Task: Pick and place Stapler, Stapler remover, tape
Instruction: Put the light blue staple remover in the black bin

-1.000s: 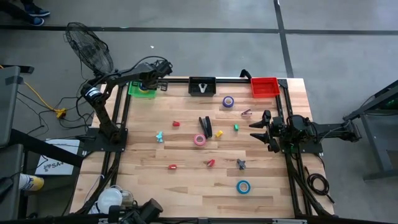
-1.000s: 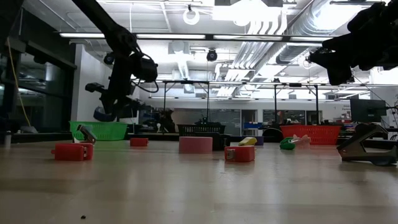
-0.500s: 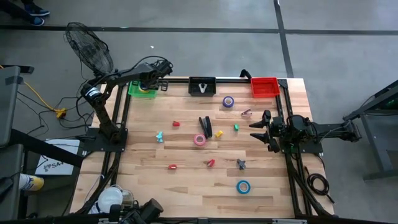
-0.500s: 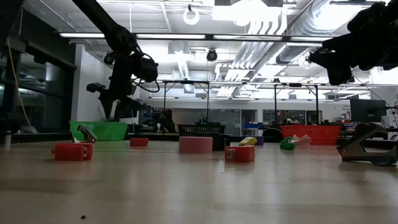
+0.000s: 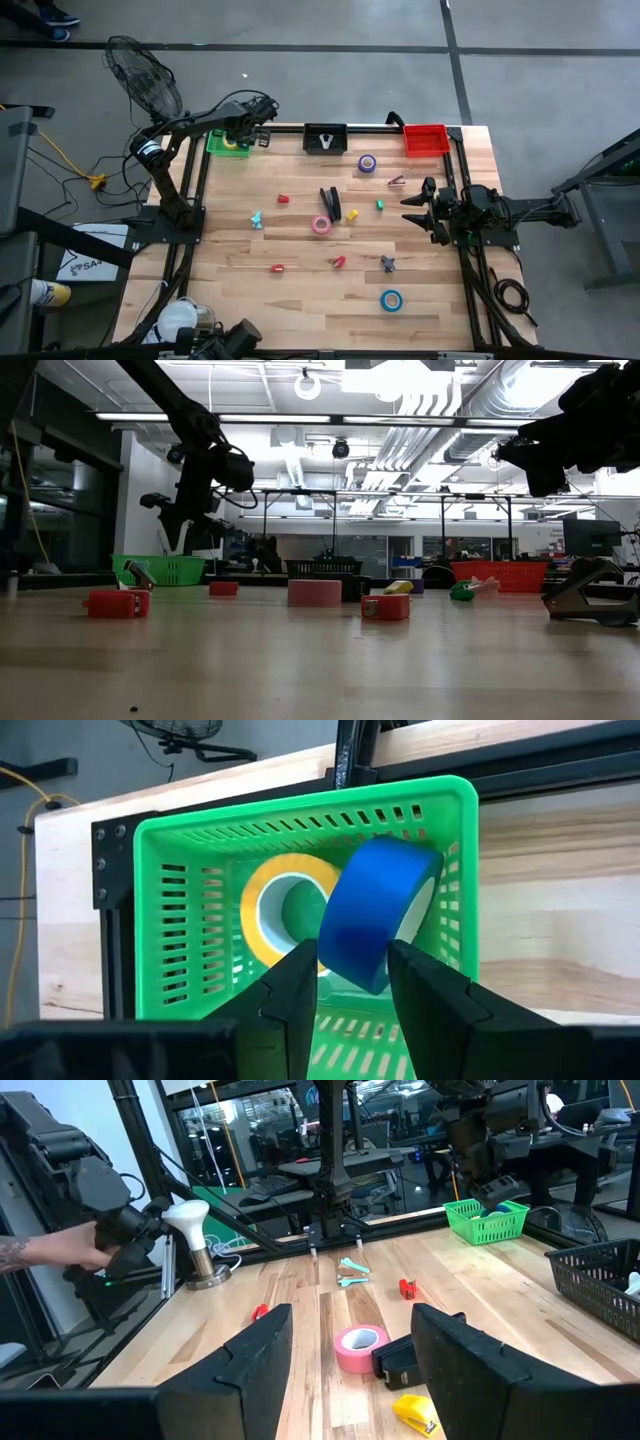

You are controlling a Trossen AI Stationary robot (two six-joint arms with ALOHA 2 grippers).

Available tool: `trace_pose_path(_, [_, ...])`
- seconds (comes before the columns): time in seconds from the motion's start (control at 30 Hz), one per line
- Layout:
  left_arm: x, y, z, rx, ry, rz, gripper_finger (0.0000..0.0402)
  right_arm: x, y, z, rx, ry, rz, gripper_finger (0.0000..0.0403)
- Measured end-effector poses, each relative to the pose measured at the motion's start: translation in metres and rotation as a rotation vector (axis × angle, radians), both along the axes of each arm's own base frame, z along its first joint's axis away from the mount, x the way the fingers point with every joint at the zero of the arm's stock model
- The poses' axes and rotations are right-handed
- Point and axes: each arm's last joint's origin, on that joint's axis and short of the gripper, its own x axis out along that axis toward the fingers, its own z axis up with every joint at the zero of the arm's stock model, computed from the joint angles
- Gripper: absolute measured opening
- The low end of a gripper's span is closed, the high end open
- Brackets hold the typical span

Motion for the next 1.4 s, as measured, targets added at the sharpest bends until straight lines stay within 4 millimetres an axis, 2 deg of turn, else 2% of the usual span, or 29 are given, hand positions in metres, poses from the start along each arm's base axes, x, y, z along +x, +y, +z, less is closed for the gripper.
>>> trace_pose_path(0.2, [0.001,-0.002,0.003,-0.005,0.014,-0.042,0.0120,0.000,0.000,0.000,0.000,0.000,0.001,0.0197])
trace_pose_path(0.37, [0.003,-0.009,0.015,0.027,0.010,-0.096,0.0120,0.000,0.000,0.000,0.000,0.000,0.000,0.0197])
trace_pose_path(0.5, [0.006,-0.020,0.031,0.059,0.001,-0.173,0.0120,0.000,0.000,0.000,0.000,0.000,0.001,0.0197])
trace_pose_path(0.67, [0.012,-0.036,0.045,0.018,-0.006,-0.372,0.0120,0.000,0.000,0.000,0.000,0.000,0.000,0.0197])
trace_pose_path(0.8, [0.019,-0.050,0.047,-0.069,-0.022,-0.527,0.0120,0.000,0.000,0.000,0.000,0.001,0.000,0.0197])
trace_pose_path(1.03, [0.031,-0.074,0.045,-0.154,-0.027,-0.635,0.0120,0.000,0.000,0.000,0.000,0.000,0.000,0.0197])
trace_pose_path(1.1, [0.032,-0.081,0.044,-0.192,-0.015,-0.644,0.0120,0.000,0.000,0.000,0.000,0.001,0.000,0.0197])
trace_pose_path(1.27, [0.032,-0.097,0.042,-0.240,-0.029,-0.507,0.0120,0.000,0.000,0.000,0.000,0.000,0.000,0.0197])
trace_pose_path(1.4, [0.037,-0.112,0.042,-0.261,-0.027,-0.496,0.0120,0.000,0.000,0.000,0.000,0.000,0.000,0.0197])
